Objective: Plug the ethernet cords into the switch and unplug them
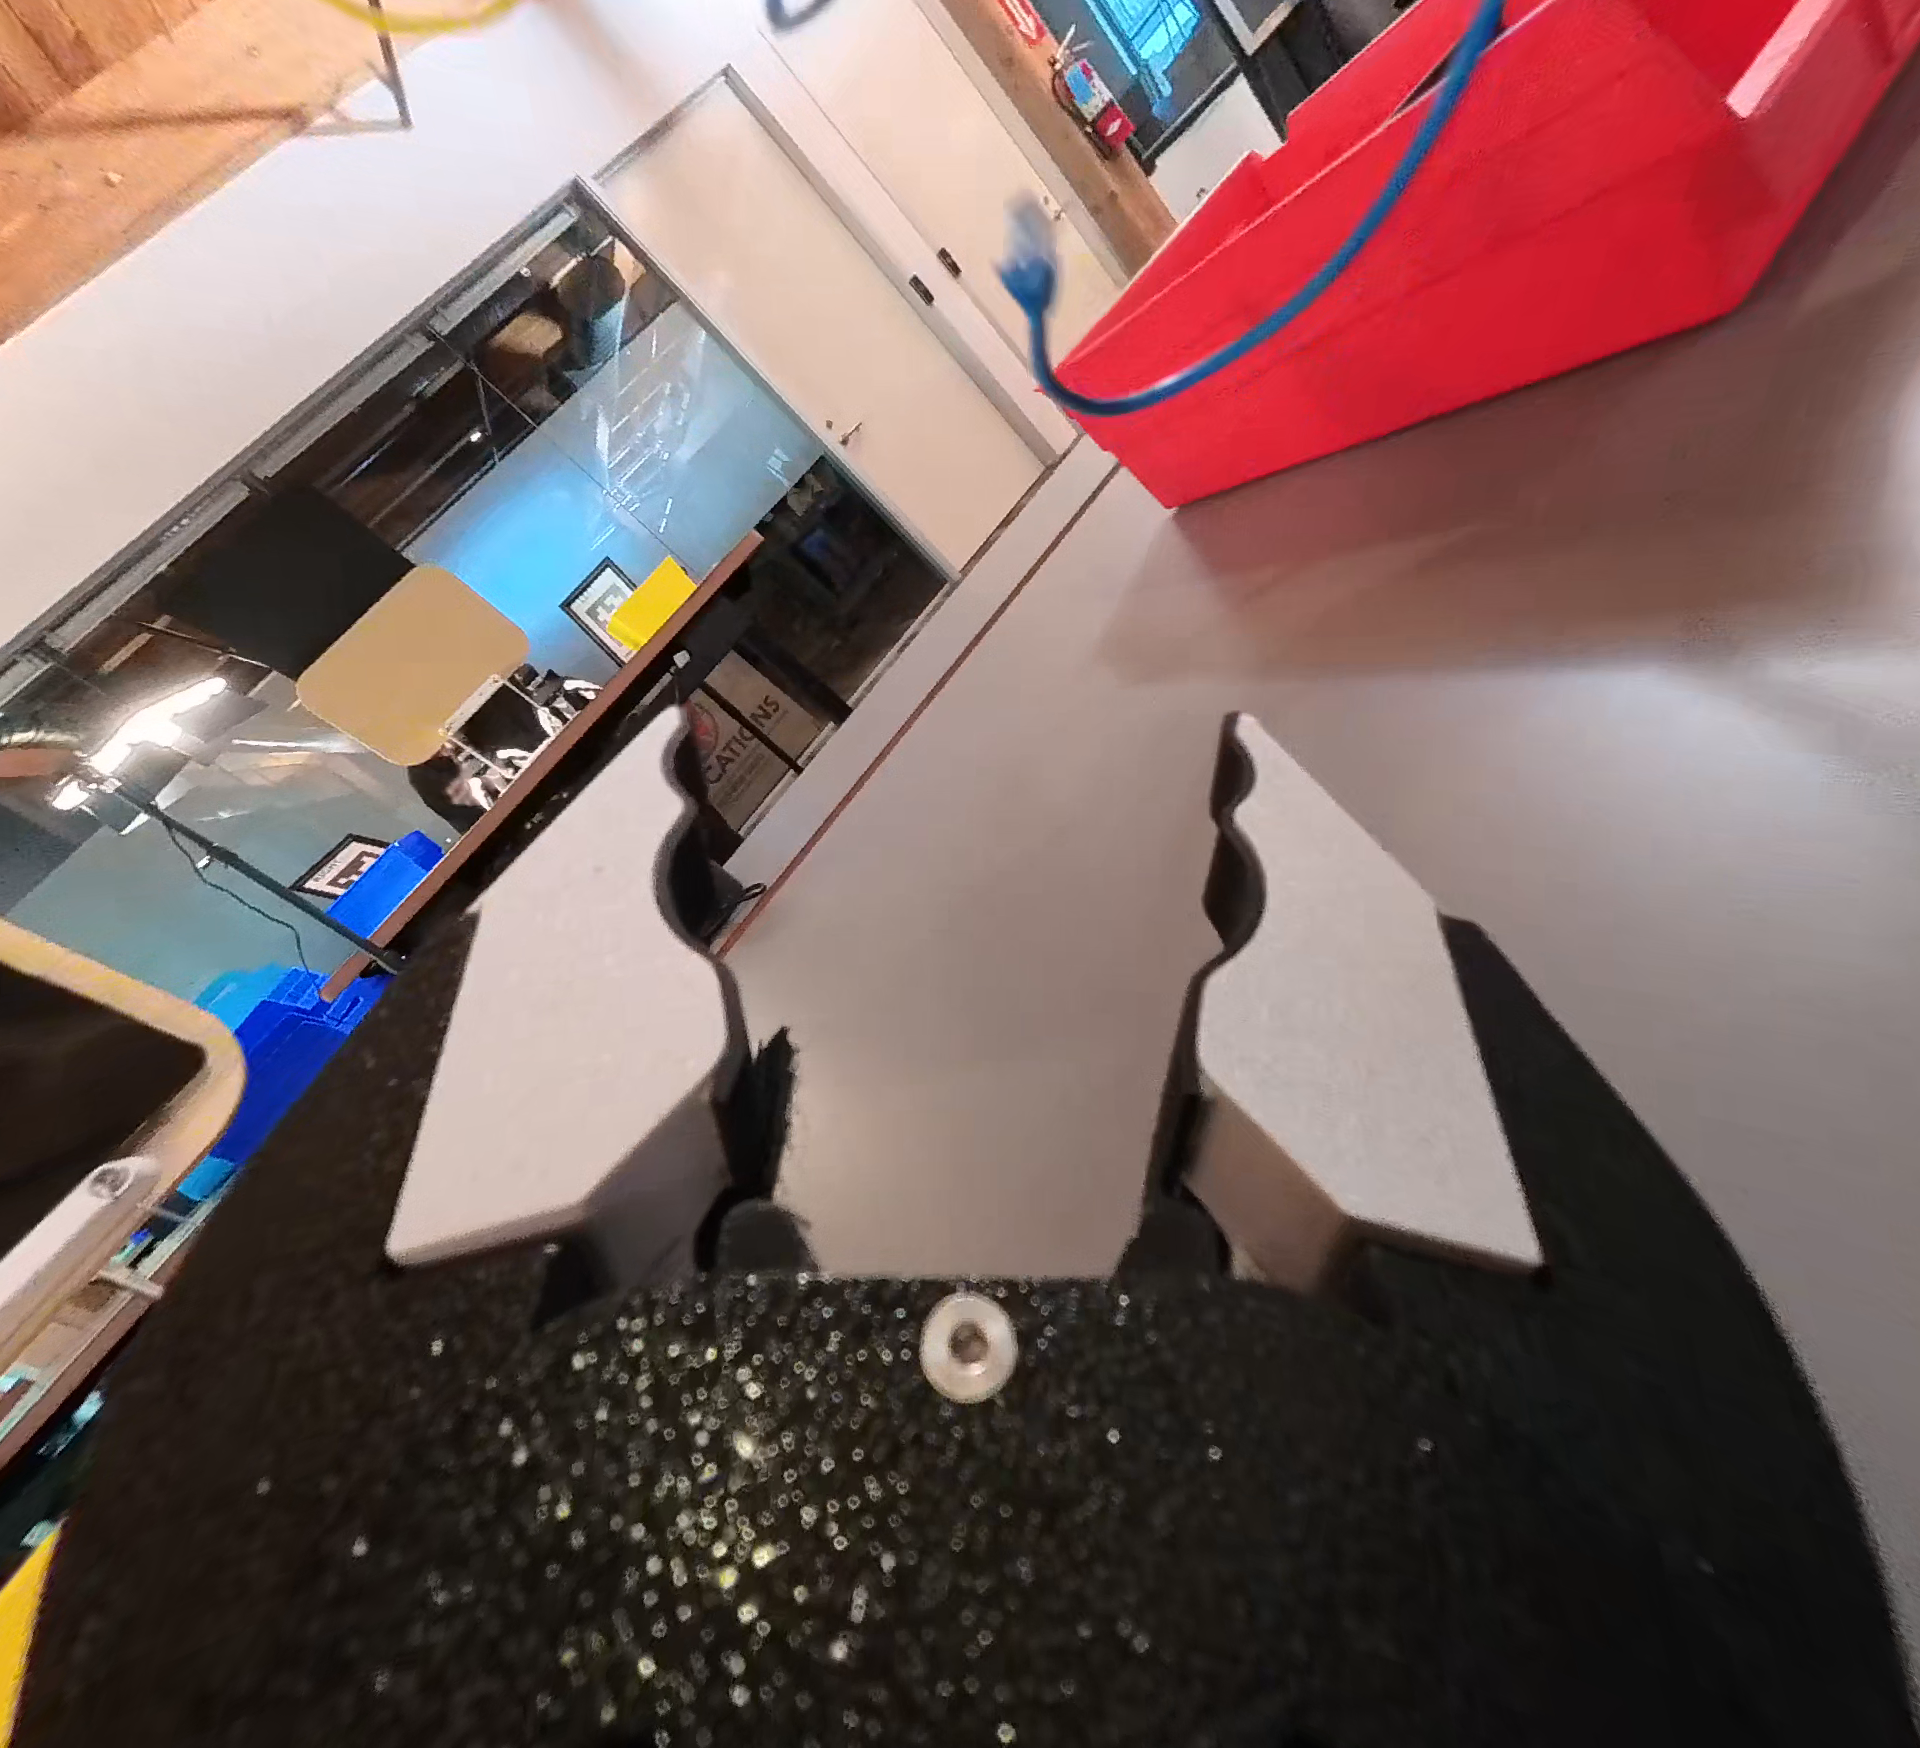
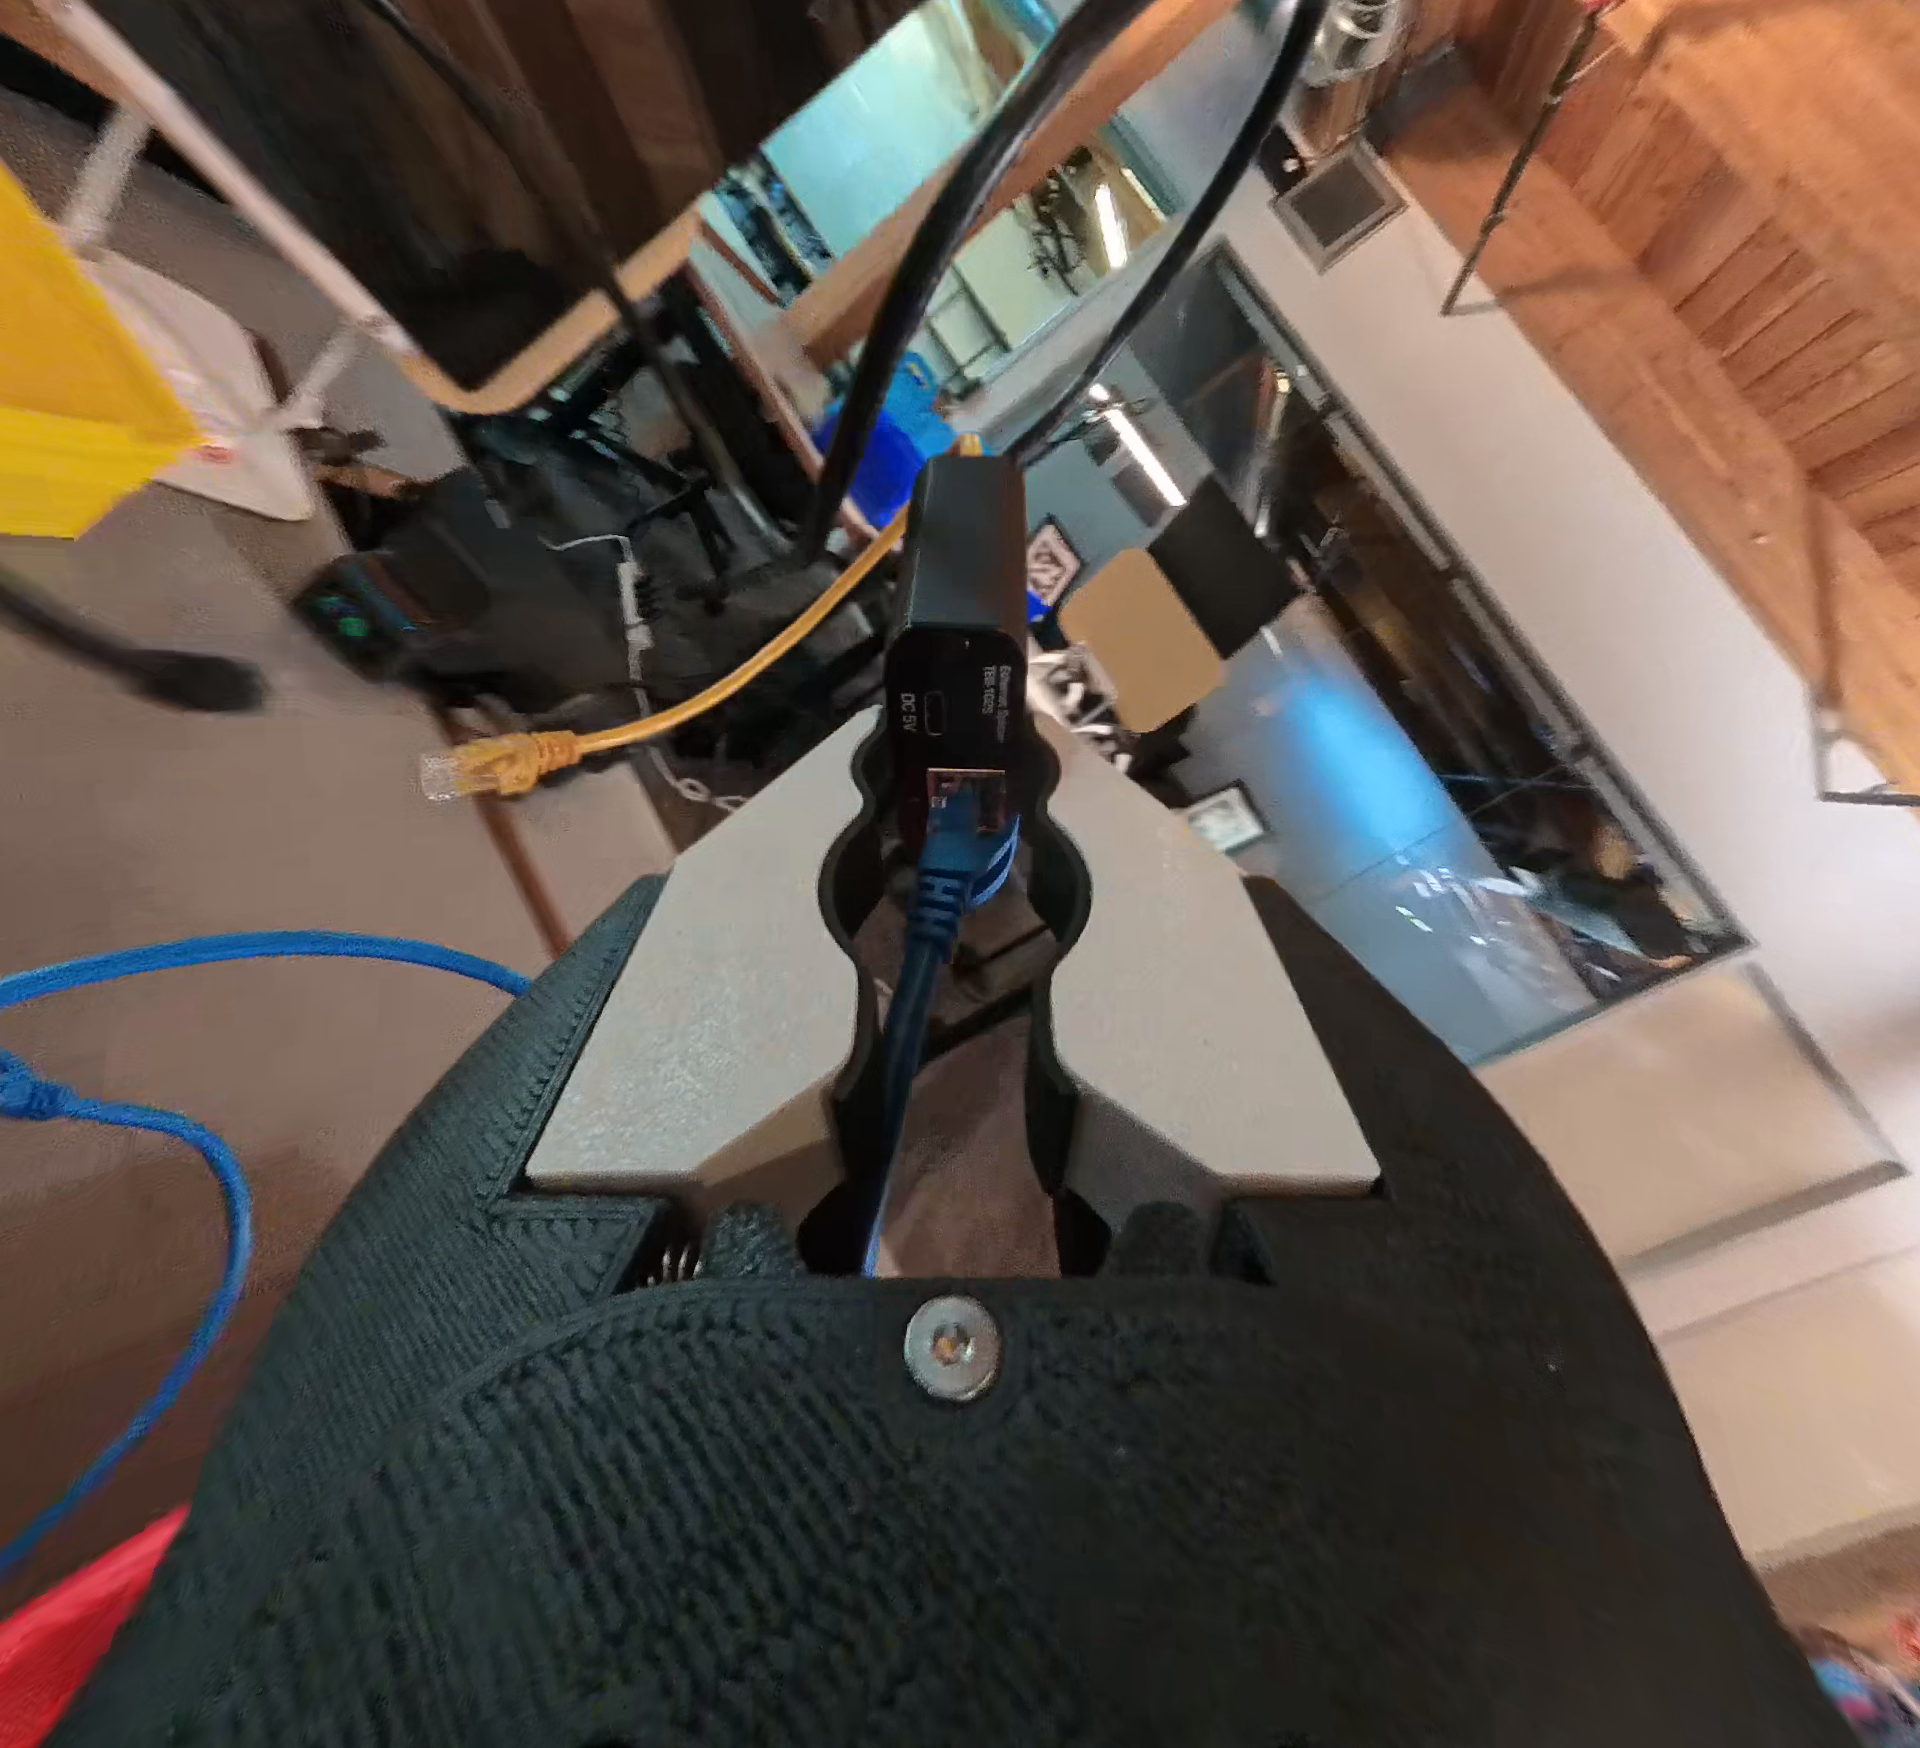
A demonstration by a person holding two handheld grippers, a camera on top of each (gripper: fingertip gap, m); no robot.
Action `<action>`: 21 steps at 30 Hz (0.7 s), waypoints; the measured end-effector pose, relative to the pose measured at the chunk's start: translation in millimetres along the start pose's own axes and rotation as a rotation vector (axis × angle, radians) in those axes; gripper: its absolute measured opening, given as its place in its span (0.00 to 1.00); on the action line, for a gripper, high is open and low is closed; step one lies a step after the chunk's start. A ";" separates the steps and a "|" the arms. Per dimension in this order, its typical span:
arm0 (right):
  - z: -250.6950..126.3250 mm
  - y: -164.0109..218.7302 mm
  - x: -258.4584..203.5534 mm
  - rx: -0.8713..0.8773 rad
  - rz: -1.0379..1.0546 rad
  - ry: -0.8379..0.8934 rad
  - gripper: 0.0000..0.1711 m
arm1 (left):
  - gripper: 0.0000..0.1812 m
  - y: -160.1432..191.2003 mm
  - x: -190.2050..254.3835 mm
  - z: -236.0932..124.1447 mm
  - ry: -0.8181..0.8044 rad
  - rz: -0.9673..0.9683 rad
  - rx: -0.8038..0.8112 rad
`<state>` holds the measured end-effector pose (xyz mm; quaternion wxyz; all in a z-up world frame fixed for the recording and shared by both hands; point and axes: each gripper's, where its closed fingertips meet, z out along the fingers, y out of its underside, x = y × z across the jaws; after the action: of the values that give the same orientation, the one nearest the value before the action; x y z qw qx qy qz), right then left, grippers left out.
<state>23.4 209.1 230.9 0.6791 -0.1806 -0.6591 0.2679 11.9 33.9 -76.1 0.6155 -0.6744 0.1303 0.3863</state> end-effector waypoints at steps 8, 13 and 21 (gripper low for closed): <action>-13.0 -0.9 107.2 -0.067 -0.204 0.158 0.12 | 0.51 1.0 -17.8 -2.3 -0.087 -0.034 0.008; -4.6 78.1 111.3 -0.177 -0.249 0.138 0.12 | 0.50 -0.6 -12.4 -1.6 -0.069 -0.012 0.010; -21.2 180.0 81.1 -0.139 -0.054 0.349 0.12 | 0.49 3.2 -6.1 1.1 -0.045 0.013 -0.011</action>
<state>20.8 402.7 186.5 0.7759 -0.2532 -0.5529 0.1681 5.4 32.4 -74.3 0.6121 -0.6681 0.1186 0.4061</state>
